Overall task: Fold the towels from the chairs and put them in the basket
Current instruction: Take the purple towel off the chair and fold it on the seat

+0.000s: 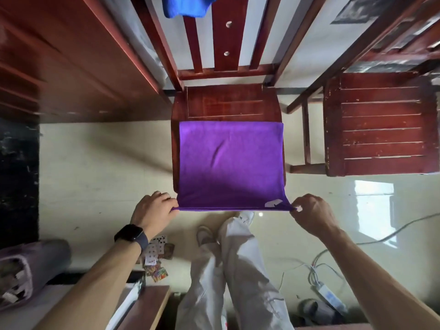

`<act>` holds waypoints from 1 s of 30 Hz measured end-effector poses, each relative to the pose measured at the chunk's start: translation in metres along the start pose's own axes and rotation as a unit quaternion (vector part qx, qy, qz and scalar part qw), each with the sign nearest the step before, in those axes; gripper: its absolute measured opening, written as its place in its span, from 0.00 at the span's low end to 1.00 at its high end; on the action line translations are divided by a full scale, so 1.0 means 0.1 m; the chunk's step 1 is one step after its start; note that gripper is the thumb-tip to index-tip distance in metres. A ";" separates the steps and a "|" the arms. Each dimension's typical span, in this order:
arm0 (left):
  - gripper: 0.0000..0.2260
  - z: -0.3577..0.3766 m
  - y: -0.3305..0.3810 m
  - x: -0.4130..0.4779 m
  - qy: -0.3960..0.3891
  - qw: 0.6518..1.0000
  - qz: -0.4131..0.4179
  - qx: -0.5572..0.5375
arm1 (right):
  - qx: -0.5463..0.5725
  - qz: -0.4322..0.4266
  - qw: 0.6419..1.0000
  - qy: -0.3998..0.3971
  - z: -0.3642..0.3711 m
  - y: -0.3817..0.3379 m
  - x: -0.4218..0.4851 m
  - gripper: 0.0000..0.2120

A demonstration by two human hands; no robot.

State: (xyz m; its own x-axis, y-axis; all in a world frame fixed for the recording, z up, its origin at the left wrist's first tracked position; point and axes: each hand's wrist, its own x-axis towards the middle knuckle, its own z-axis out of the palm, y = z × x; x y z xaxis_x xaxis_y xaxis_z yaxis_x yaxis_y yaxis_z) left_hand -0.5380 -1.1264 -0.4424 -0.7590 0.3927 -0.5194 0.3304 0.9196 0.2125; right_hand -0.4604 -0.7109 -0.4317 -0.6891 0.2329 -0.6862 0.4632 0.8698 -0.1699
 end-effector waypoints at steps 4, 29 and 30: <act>0.05 -0.24 -0.08 0.21 -0.036 0.966 -0.132 -0.218 | 0.188 0.064 0.977 -0.071 -0.32 -0.08 0.19 0.07; 0.12 -0.20 -0.31 2.46 0.147 0.817 -0.322 -0.456 | 0.352 0.145 0.906 0.186 -0.31 -0.72 2.22 0.11; 0.12 -0.19 -0.29 2.49 0.152 0.824 -0.326 -0.439 | 0.341 0.148 0.908 0.191 -0.29 -0.73 2.25 0.12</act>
State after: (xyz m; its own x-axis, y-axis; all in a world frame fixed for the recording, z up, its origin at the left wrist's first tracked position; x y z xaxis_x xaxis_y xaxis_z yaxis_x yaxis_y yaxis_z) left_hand -0.7468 -1.0550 -0.5620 -0.7637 -0.3251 -0.5578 -0.6346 0.5369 0.5559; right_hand -0.6654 -0.7095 -0.5527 -0.5608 0.6595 -0.5005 0.8076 0.3026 -0.5061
